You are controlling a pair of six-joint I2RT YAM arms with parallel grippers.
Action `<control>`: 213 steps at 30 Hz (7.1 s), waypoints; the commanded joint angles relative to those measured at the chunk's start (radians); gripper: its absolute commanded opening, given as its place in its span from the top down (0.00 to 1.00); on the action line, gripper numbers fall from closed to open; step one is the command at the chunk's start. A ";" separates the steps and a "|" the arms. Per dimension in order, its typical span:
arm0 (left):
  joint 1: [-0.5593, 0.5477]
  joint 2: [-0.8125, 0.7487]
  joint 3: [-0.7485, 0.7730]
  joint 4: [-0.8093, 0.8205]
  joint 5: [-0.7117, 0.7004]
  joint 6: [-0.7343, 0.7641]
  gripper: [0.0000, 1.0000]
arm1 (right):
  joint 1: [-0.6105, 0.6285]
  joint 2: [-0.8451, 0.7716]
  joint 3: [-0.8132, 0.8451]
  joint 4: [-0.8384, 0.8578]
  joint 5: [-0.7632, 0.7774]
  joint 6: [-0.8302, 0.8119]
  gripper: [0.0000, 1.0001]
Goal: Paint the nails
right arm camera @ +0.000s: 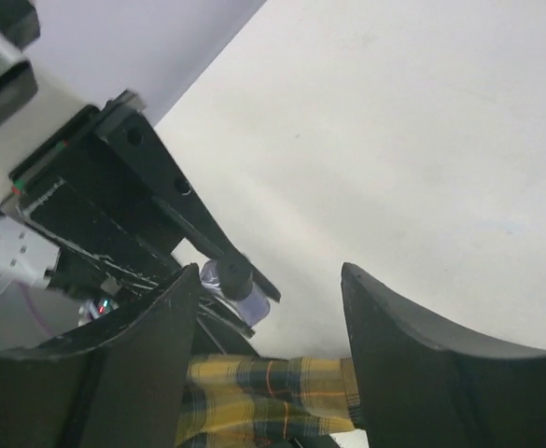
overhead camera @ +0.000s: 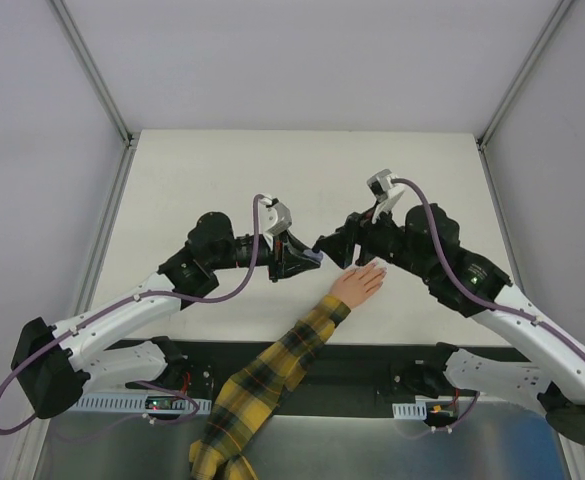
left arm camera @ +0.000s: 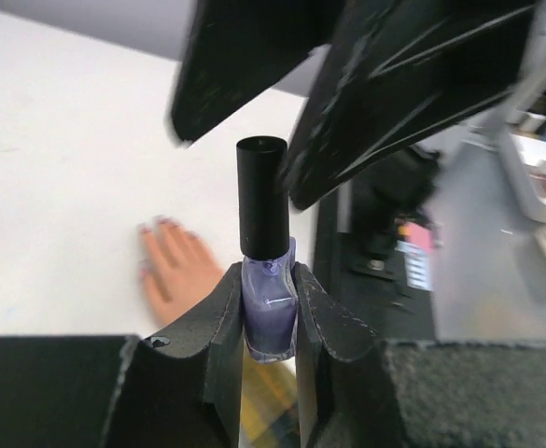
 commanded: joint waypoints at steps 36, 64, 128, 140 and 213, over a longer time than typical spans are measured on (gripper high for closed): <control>0.139 -0.079 -0.056 0.408 0.318 -0.189 1.00 | -0.035 0.181 -0.066 0.519 -0.352 -0.012 0.99; 0.147 -0.069 0.044 -0.097 -0.166 0.076 1.00 | 0.124 0.220 0.222 -0.042 0.485 0.188 0.29; 0.141 -0.091 0.078 -0.107 0.003 0.064 1.00 | 0.204 0.312 0.340 -0.125 0.484 0.108 0.60; 0.138 -0.051 0.073 0.112 0.430 -0.069 1.00 | 0.099 0.132 0.095 0.128 -0.002 -0.196 0.99; 0.129 0.009 0.104 -0.032 0.322 -0.012 1.00 | 0.106 0.073 0.097 0.179 0.021 -0.024 0.99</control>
